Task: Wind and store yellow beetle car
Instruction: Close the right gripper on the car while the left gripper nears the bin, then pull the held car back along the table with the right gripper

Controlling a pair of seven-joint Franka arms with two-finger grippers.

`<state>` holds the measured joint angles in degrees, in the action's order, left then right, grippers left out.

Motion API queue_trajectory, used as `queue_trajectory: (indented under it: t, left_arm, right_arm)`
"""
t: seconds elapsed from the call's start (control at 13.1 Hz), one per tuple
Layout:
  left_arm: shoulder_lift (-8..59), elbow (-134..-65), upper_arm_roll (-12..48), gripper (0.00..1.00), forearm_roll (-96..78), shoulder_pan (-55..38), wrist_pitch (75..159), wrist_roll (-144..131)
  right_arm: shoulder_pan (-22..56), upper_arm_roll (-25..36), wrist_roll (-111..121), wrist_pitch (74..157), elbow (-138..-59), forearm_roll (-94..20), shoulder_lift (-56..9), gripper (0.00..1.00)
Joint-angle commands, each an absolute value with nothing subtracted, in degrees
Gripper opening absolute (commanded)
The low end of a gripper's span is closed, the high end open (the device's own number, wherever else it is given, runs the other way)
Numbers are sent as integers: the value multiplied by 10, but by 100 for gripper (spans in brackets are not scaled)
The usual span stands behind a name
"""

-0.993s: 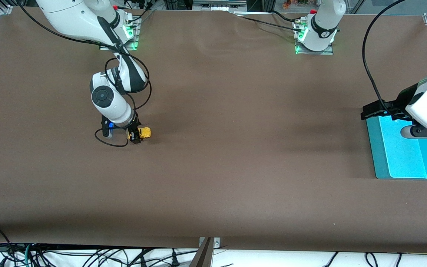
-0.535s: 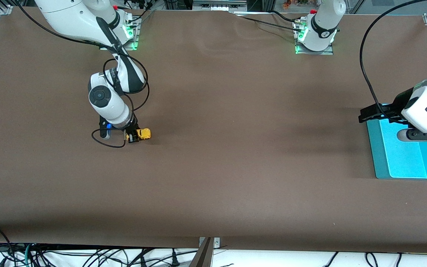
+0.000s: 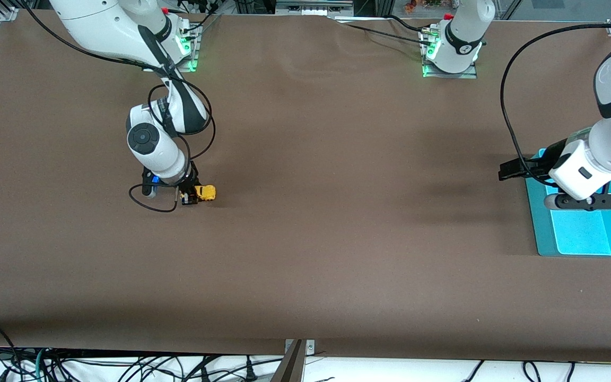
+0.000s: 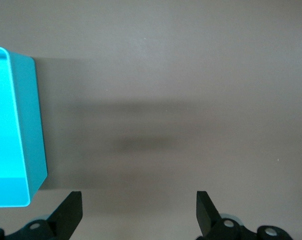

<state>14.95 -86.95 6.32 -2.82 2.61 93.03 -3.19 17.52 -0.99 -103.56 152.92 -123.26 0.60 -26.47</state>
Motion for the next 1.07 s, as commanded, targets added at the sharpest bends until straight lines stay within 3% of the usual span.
queue_trajectory:
  t: [0.0,0.99]
  left_arm:
    - [149,-880,65,100,-41,26,944,47]
    - [156,-911,68,100,-35,21,942,267]
  right_arm:
    - [174,-11,-1059,1532,-1223,11,-299,5]
    - [106,-2,-977,1507,-1222,16,-317,2]
